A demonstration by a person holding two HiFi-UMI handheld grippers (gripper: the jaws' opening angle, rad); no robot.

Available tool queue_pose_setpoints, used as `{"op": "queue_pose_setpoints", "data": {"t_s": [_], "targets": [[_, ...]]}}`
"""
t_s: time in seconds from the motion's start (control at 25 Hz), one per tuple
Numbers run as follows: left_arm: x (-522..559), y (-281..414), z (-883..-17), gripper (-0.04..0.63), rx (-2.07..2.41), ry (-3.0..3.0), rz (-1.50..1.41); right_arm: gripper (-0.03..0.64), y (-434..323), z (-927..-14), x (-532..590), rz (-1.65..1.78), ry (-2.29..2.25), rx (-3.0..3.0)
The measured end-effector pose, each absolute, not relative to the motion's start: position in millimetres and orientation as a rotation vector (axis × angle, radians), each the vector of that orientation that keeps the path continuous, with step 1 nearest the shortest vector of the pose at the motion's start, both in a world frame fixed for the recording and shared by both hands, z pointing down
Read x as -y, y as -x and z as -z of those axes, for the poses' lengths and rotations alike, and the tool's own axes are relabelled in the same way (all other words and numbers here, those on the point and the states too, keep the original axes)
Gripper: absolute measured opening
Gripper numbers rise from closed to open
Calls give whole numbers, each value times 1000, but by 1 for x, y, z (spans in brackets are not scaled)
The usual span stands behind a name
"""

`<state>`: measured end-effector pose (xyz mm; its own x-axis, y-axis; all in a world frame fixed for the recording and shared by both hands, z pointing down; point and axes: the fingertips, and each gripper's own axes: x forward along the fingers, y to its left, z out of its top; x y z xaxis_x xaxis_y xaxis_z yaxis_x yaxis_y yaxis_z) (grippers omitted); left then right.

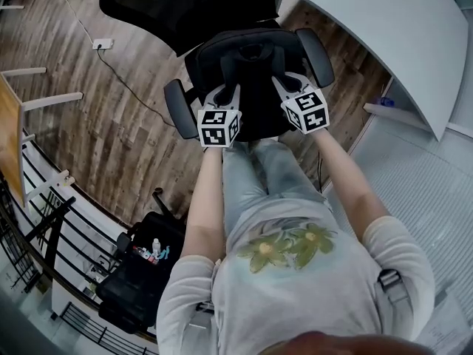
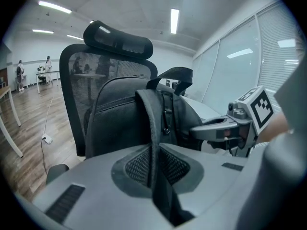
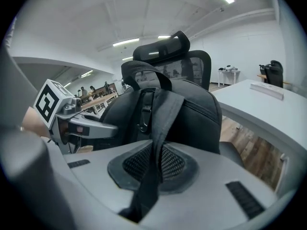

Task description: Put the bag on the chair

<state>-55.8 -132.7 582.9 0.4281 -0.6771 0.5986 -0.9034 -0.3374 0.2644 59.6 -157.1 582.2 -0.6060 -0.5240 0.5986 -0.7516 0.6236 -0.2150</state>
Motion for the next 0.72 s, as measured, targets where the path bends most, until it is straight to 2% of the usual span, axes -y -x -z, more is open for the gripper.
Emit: {"op": "queue_pose_setpoints", "data": {"t_s": [0.72], "targets": [[197, 71, -635, 59, 1288, -2098, -504, 51, -56, -642, 217, -638, -1140, 2134]]}}
